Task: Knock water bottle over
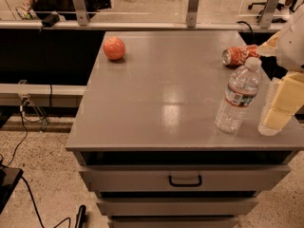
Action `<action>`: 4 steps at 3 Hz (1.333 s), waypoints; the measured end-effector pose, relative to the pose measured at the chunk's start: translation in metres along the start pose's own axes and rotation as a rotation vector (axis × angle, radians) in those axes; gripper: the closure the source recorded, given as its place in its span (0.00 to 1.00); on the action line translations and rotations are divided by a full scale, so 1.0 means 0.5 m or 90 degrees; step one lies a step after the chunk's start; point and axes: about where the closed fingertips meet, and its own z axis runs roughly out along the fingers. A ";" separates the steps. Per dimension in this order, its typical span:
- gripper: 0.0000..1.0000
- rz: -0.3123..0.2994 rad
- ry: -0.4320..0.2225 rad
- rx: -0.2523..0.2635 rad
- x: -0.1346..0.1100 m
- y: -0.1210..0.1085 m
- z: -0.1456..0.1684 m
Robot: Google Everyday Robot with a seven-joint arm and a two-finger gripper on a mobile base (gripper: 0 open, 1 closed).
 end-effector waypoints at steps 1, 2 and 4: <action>0.00 0.000 0.000 0.000 0.000 0.000 0.000; 0.00 0.017 -0.053 -0.020 0.008 -0.007 0.011; 0.00 0.111 -0.301 -0.072 0.065 -0.055 0.107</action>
Offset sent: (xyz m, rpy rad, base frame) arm 0.0164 -0.0206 -0.0198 0.4027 0.0748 0.0092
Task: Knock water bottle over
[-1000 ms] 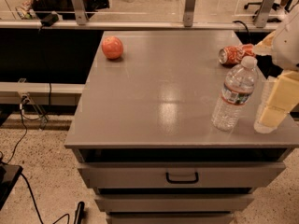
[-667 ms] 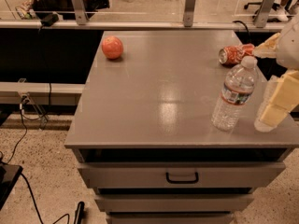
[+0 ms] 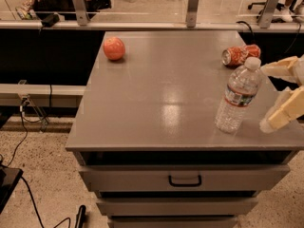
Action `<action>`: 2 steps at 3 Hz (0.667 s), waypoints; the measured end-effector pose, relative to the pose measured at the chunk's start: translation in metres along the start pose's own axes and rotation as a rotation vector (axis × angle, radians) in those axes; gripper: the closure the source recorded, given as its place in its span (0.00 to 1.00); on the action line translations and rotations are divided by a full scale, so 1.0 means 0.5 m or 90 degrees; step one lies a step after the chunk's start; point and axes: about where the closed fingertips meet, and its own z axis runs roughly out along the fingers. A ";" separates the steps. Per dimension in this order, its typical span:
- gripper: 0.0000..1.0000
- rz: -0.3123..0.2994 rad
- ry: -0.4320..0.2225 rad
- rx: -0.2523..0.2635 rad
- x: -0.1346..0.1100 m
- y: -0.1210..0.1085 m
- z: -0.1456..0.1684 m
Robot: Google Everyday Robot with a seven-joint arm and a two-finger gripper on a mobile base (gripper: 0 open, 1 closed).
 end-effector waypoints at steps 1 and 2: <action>0.00 0.015 -0.054 -0.022 -0.029 0.010 0.005; 0.00 -0.004 -0.047 -0.040 -0.022 0.019 0.024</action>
Offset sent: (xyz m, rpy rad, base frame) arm -0.0066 0.0198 -0.0150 0.0661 0.0219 0.0995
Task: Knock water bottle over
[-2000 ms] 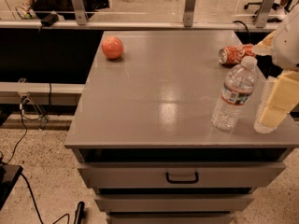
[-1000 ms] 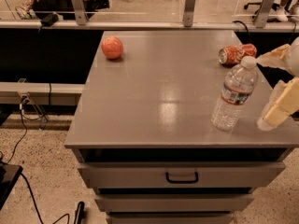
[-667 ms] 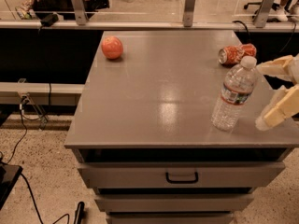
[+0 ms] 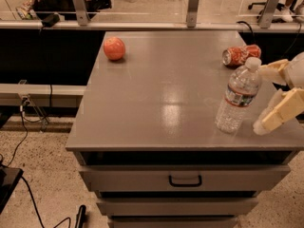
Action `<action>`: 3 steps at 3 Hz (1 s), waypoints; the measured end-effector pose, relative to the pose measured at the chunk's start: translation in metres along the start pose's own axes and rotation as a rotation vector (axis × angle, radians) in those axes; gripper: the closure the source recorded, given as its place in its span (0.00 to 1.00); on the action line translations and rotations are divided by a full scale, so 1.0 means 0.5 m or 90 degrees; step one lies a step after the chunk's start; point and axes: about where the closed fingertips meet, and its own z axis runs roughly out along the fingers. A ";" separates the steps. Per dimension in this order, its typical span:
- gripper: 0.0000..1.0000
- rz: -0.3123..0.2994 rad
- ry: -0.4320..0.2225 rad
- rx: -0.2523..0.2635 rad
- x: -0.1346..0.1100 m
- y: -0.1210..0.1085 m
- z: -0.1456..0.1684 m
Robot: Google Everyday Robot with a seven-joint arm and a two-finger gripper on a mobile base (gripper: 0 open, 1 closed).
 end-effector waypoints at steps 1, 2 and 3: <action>0.00 -0.020 0.006 -0.018 0.000 0.009 0.025; 0.17 -0.018 -0.003 -0.025 0.002 0.007 0.045; 0.41 -0.006 -0.017 -0.038 -0.002 0.003 0.066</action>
Offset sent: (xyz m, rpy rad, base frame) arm 0.0052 0.0181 -0.0253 0.0264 0.0139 0.0479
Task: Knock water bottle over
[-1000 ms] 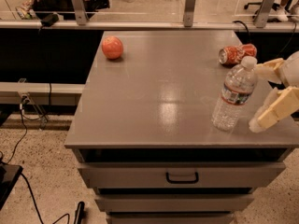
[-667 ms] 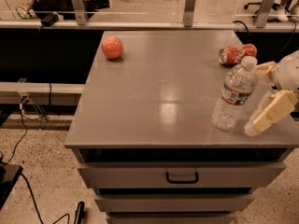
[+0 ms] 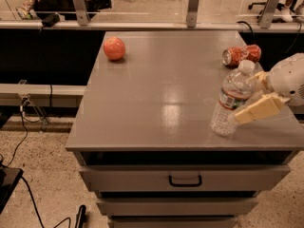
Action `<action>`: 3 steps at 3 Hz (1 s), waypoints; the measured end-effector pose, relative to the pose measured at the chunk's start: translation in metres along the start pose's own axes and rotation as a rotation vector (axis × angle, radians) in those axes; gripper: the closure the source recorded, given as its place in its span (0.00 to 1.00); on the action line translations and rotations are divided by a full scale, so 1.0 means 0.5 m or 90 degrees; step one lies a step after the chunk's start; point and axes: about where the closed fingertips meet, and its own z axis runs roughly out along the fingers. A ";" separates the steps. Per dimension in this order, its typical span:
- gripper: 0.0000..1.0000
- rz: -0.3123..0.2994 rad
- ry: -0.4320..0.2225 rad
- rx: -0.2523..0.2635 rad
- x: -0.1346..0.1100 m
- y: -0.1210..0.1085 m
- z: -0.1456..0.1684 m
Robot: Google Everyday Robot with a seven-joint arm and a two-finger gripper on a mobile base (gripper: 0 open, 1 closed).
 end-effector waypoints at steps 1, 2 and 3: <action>0.64 0.017 -0.007 -0.015 -0.001 -0.002 0.021; 0.87 0.035 -0.003 -0.022 -0.005 -0.008 0.037; 1.00 0.046 0.042 -0.022 -0.019 -0.024 0.042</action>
Offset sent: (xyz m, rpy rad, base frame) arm 0.0138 0.0166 -0.0165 0.0241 0.0982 -0.0374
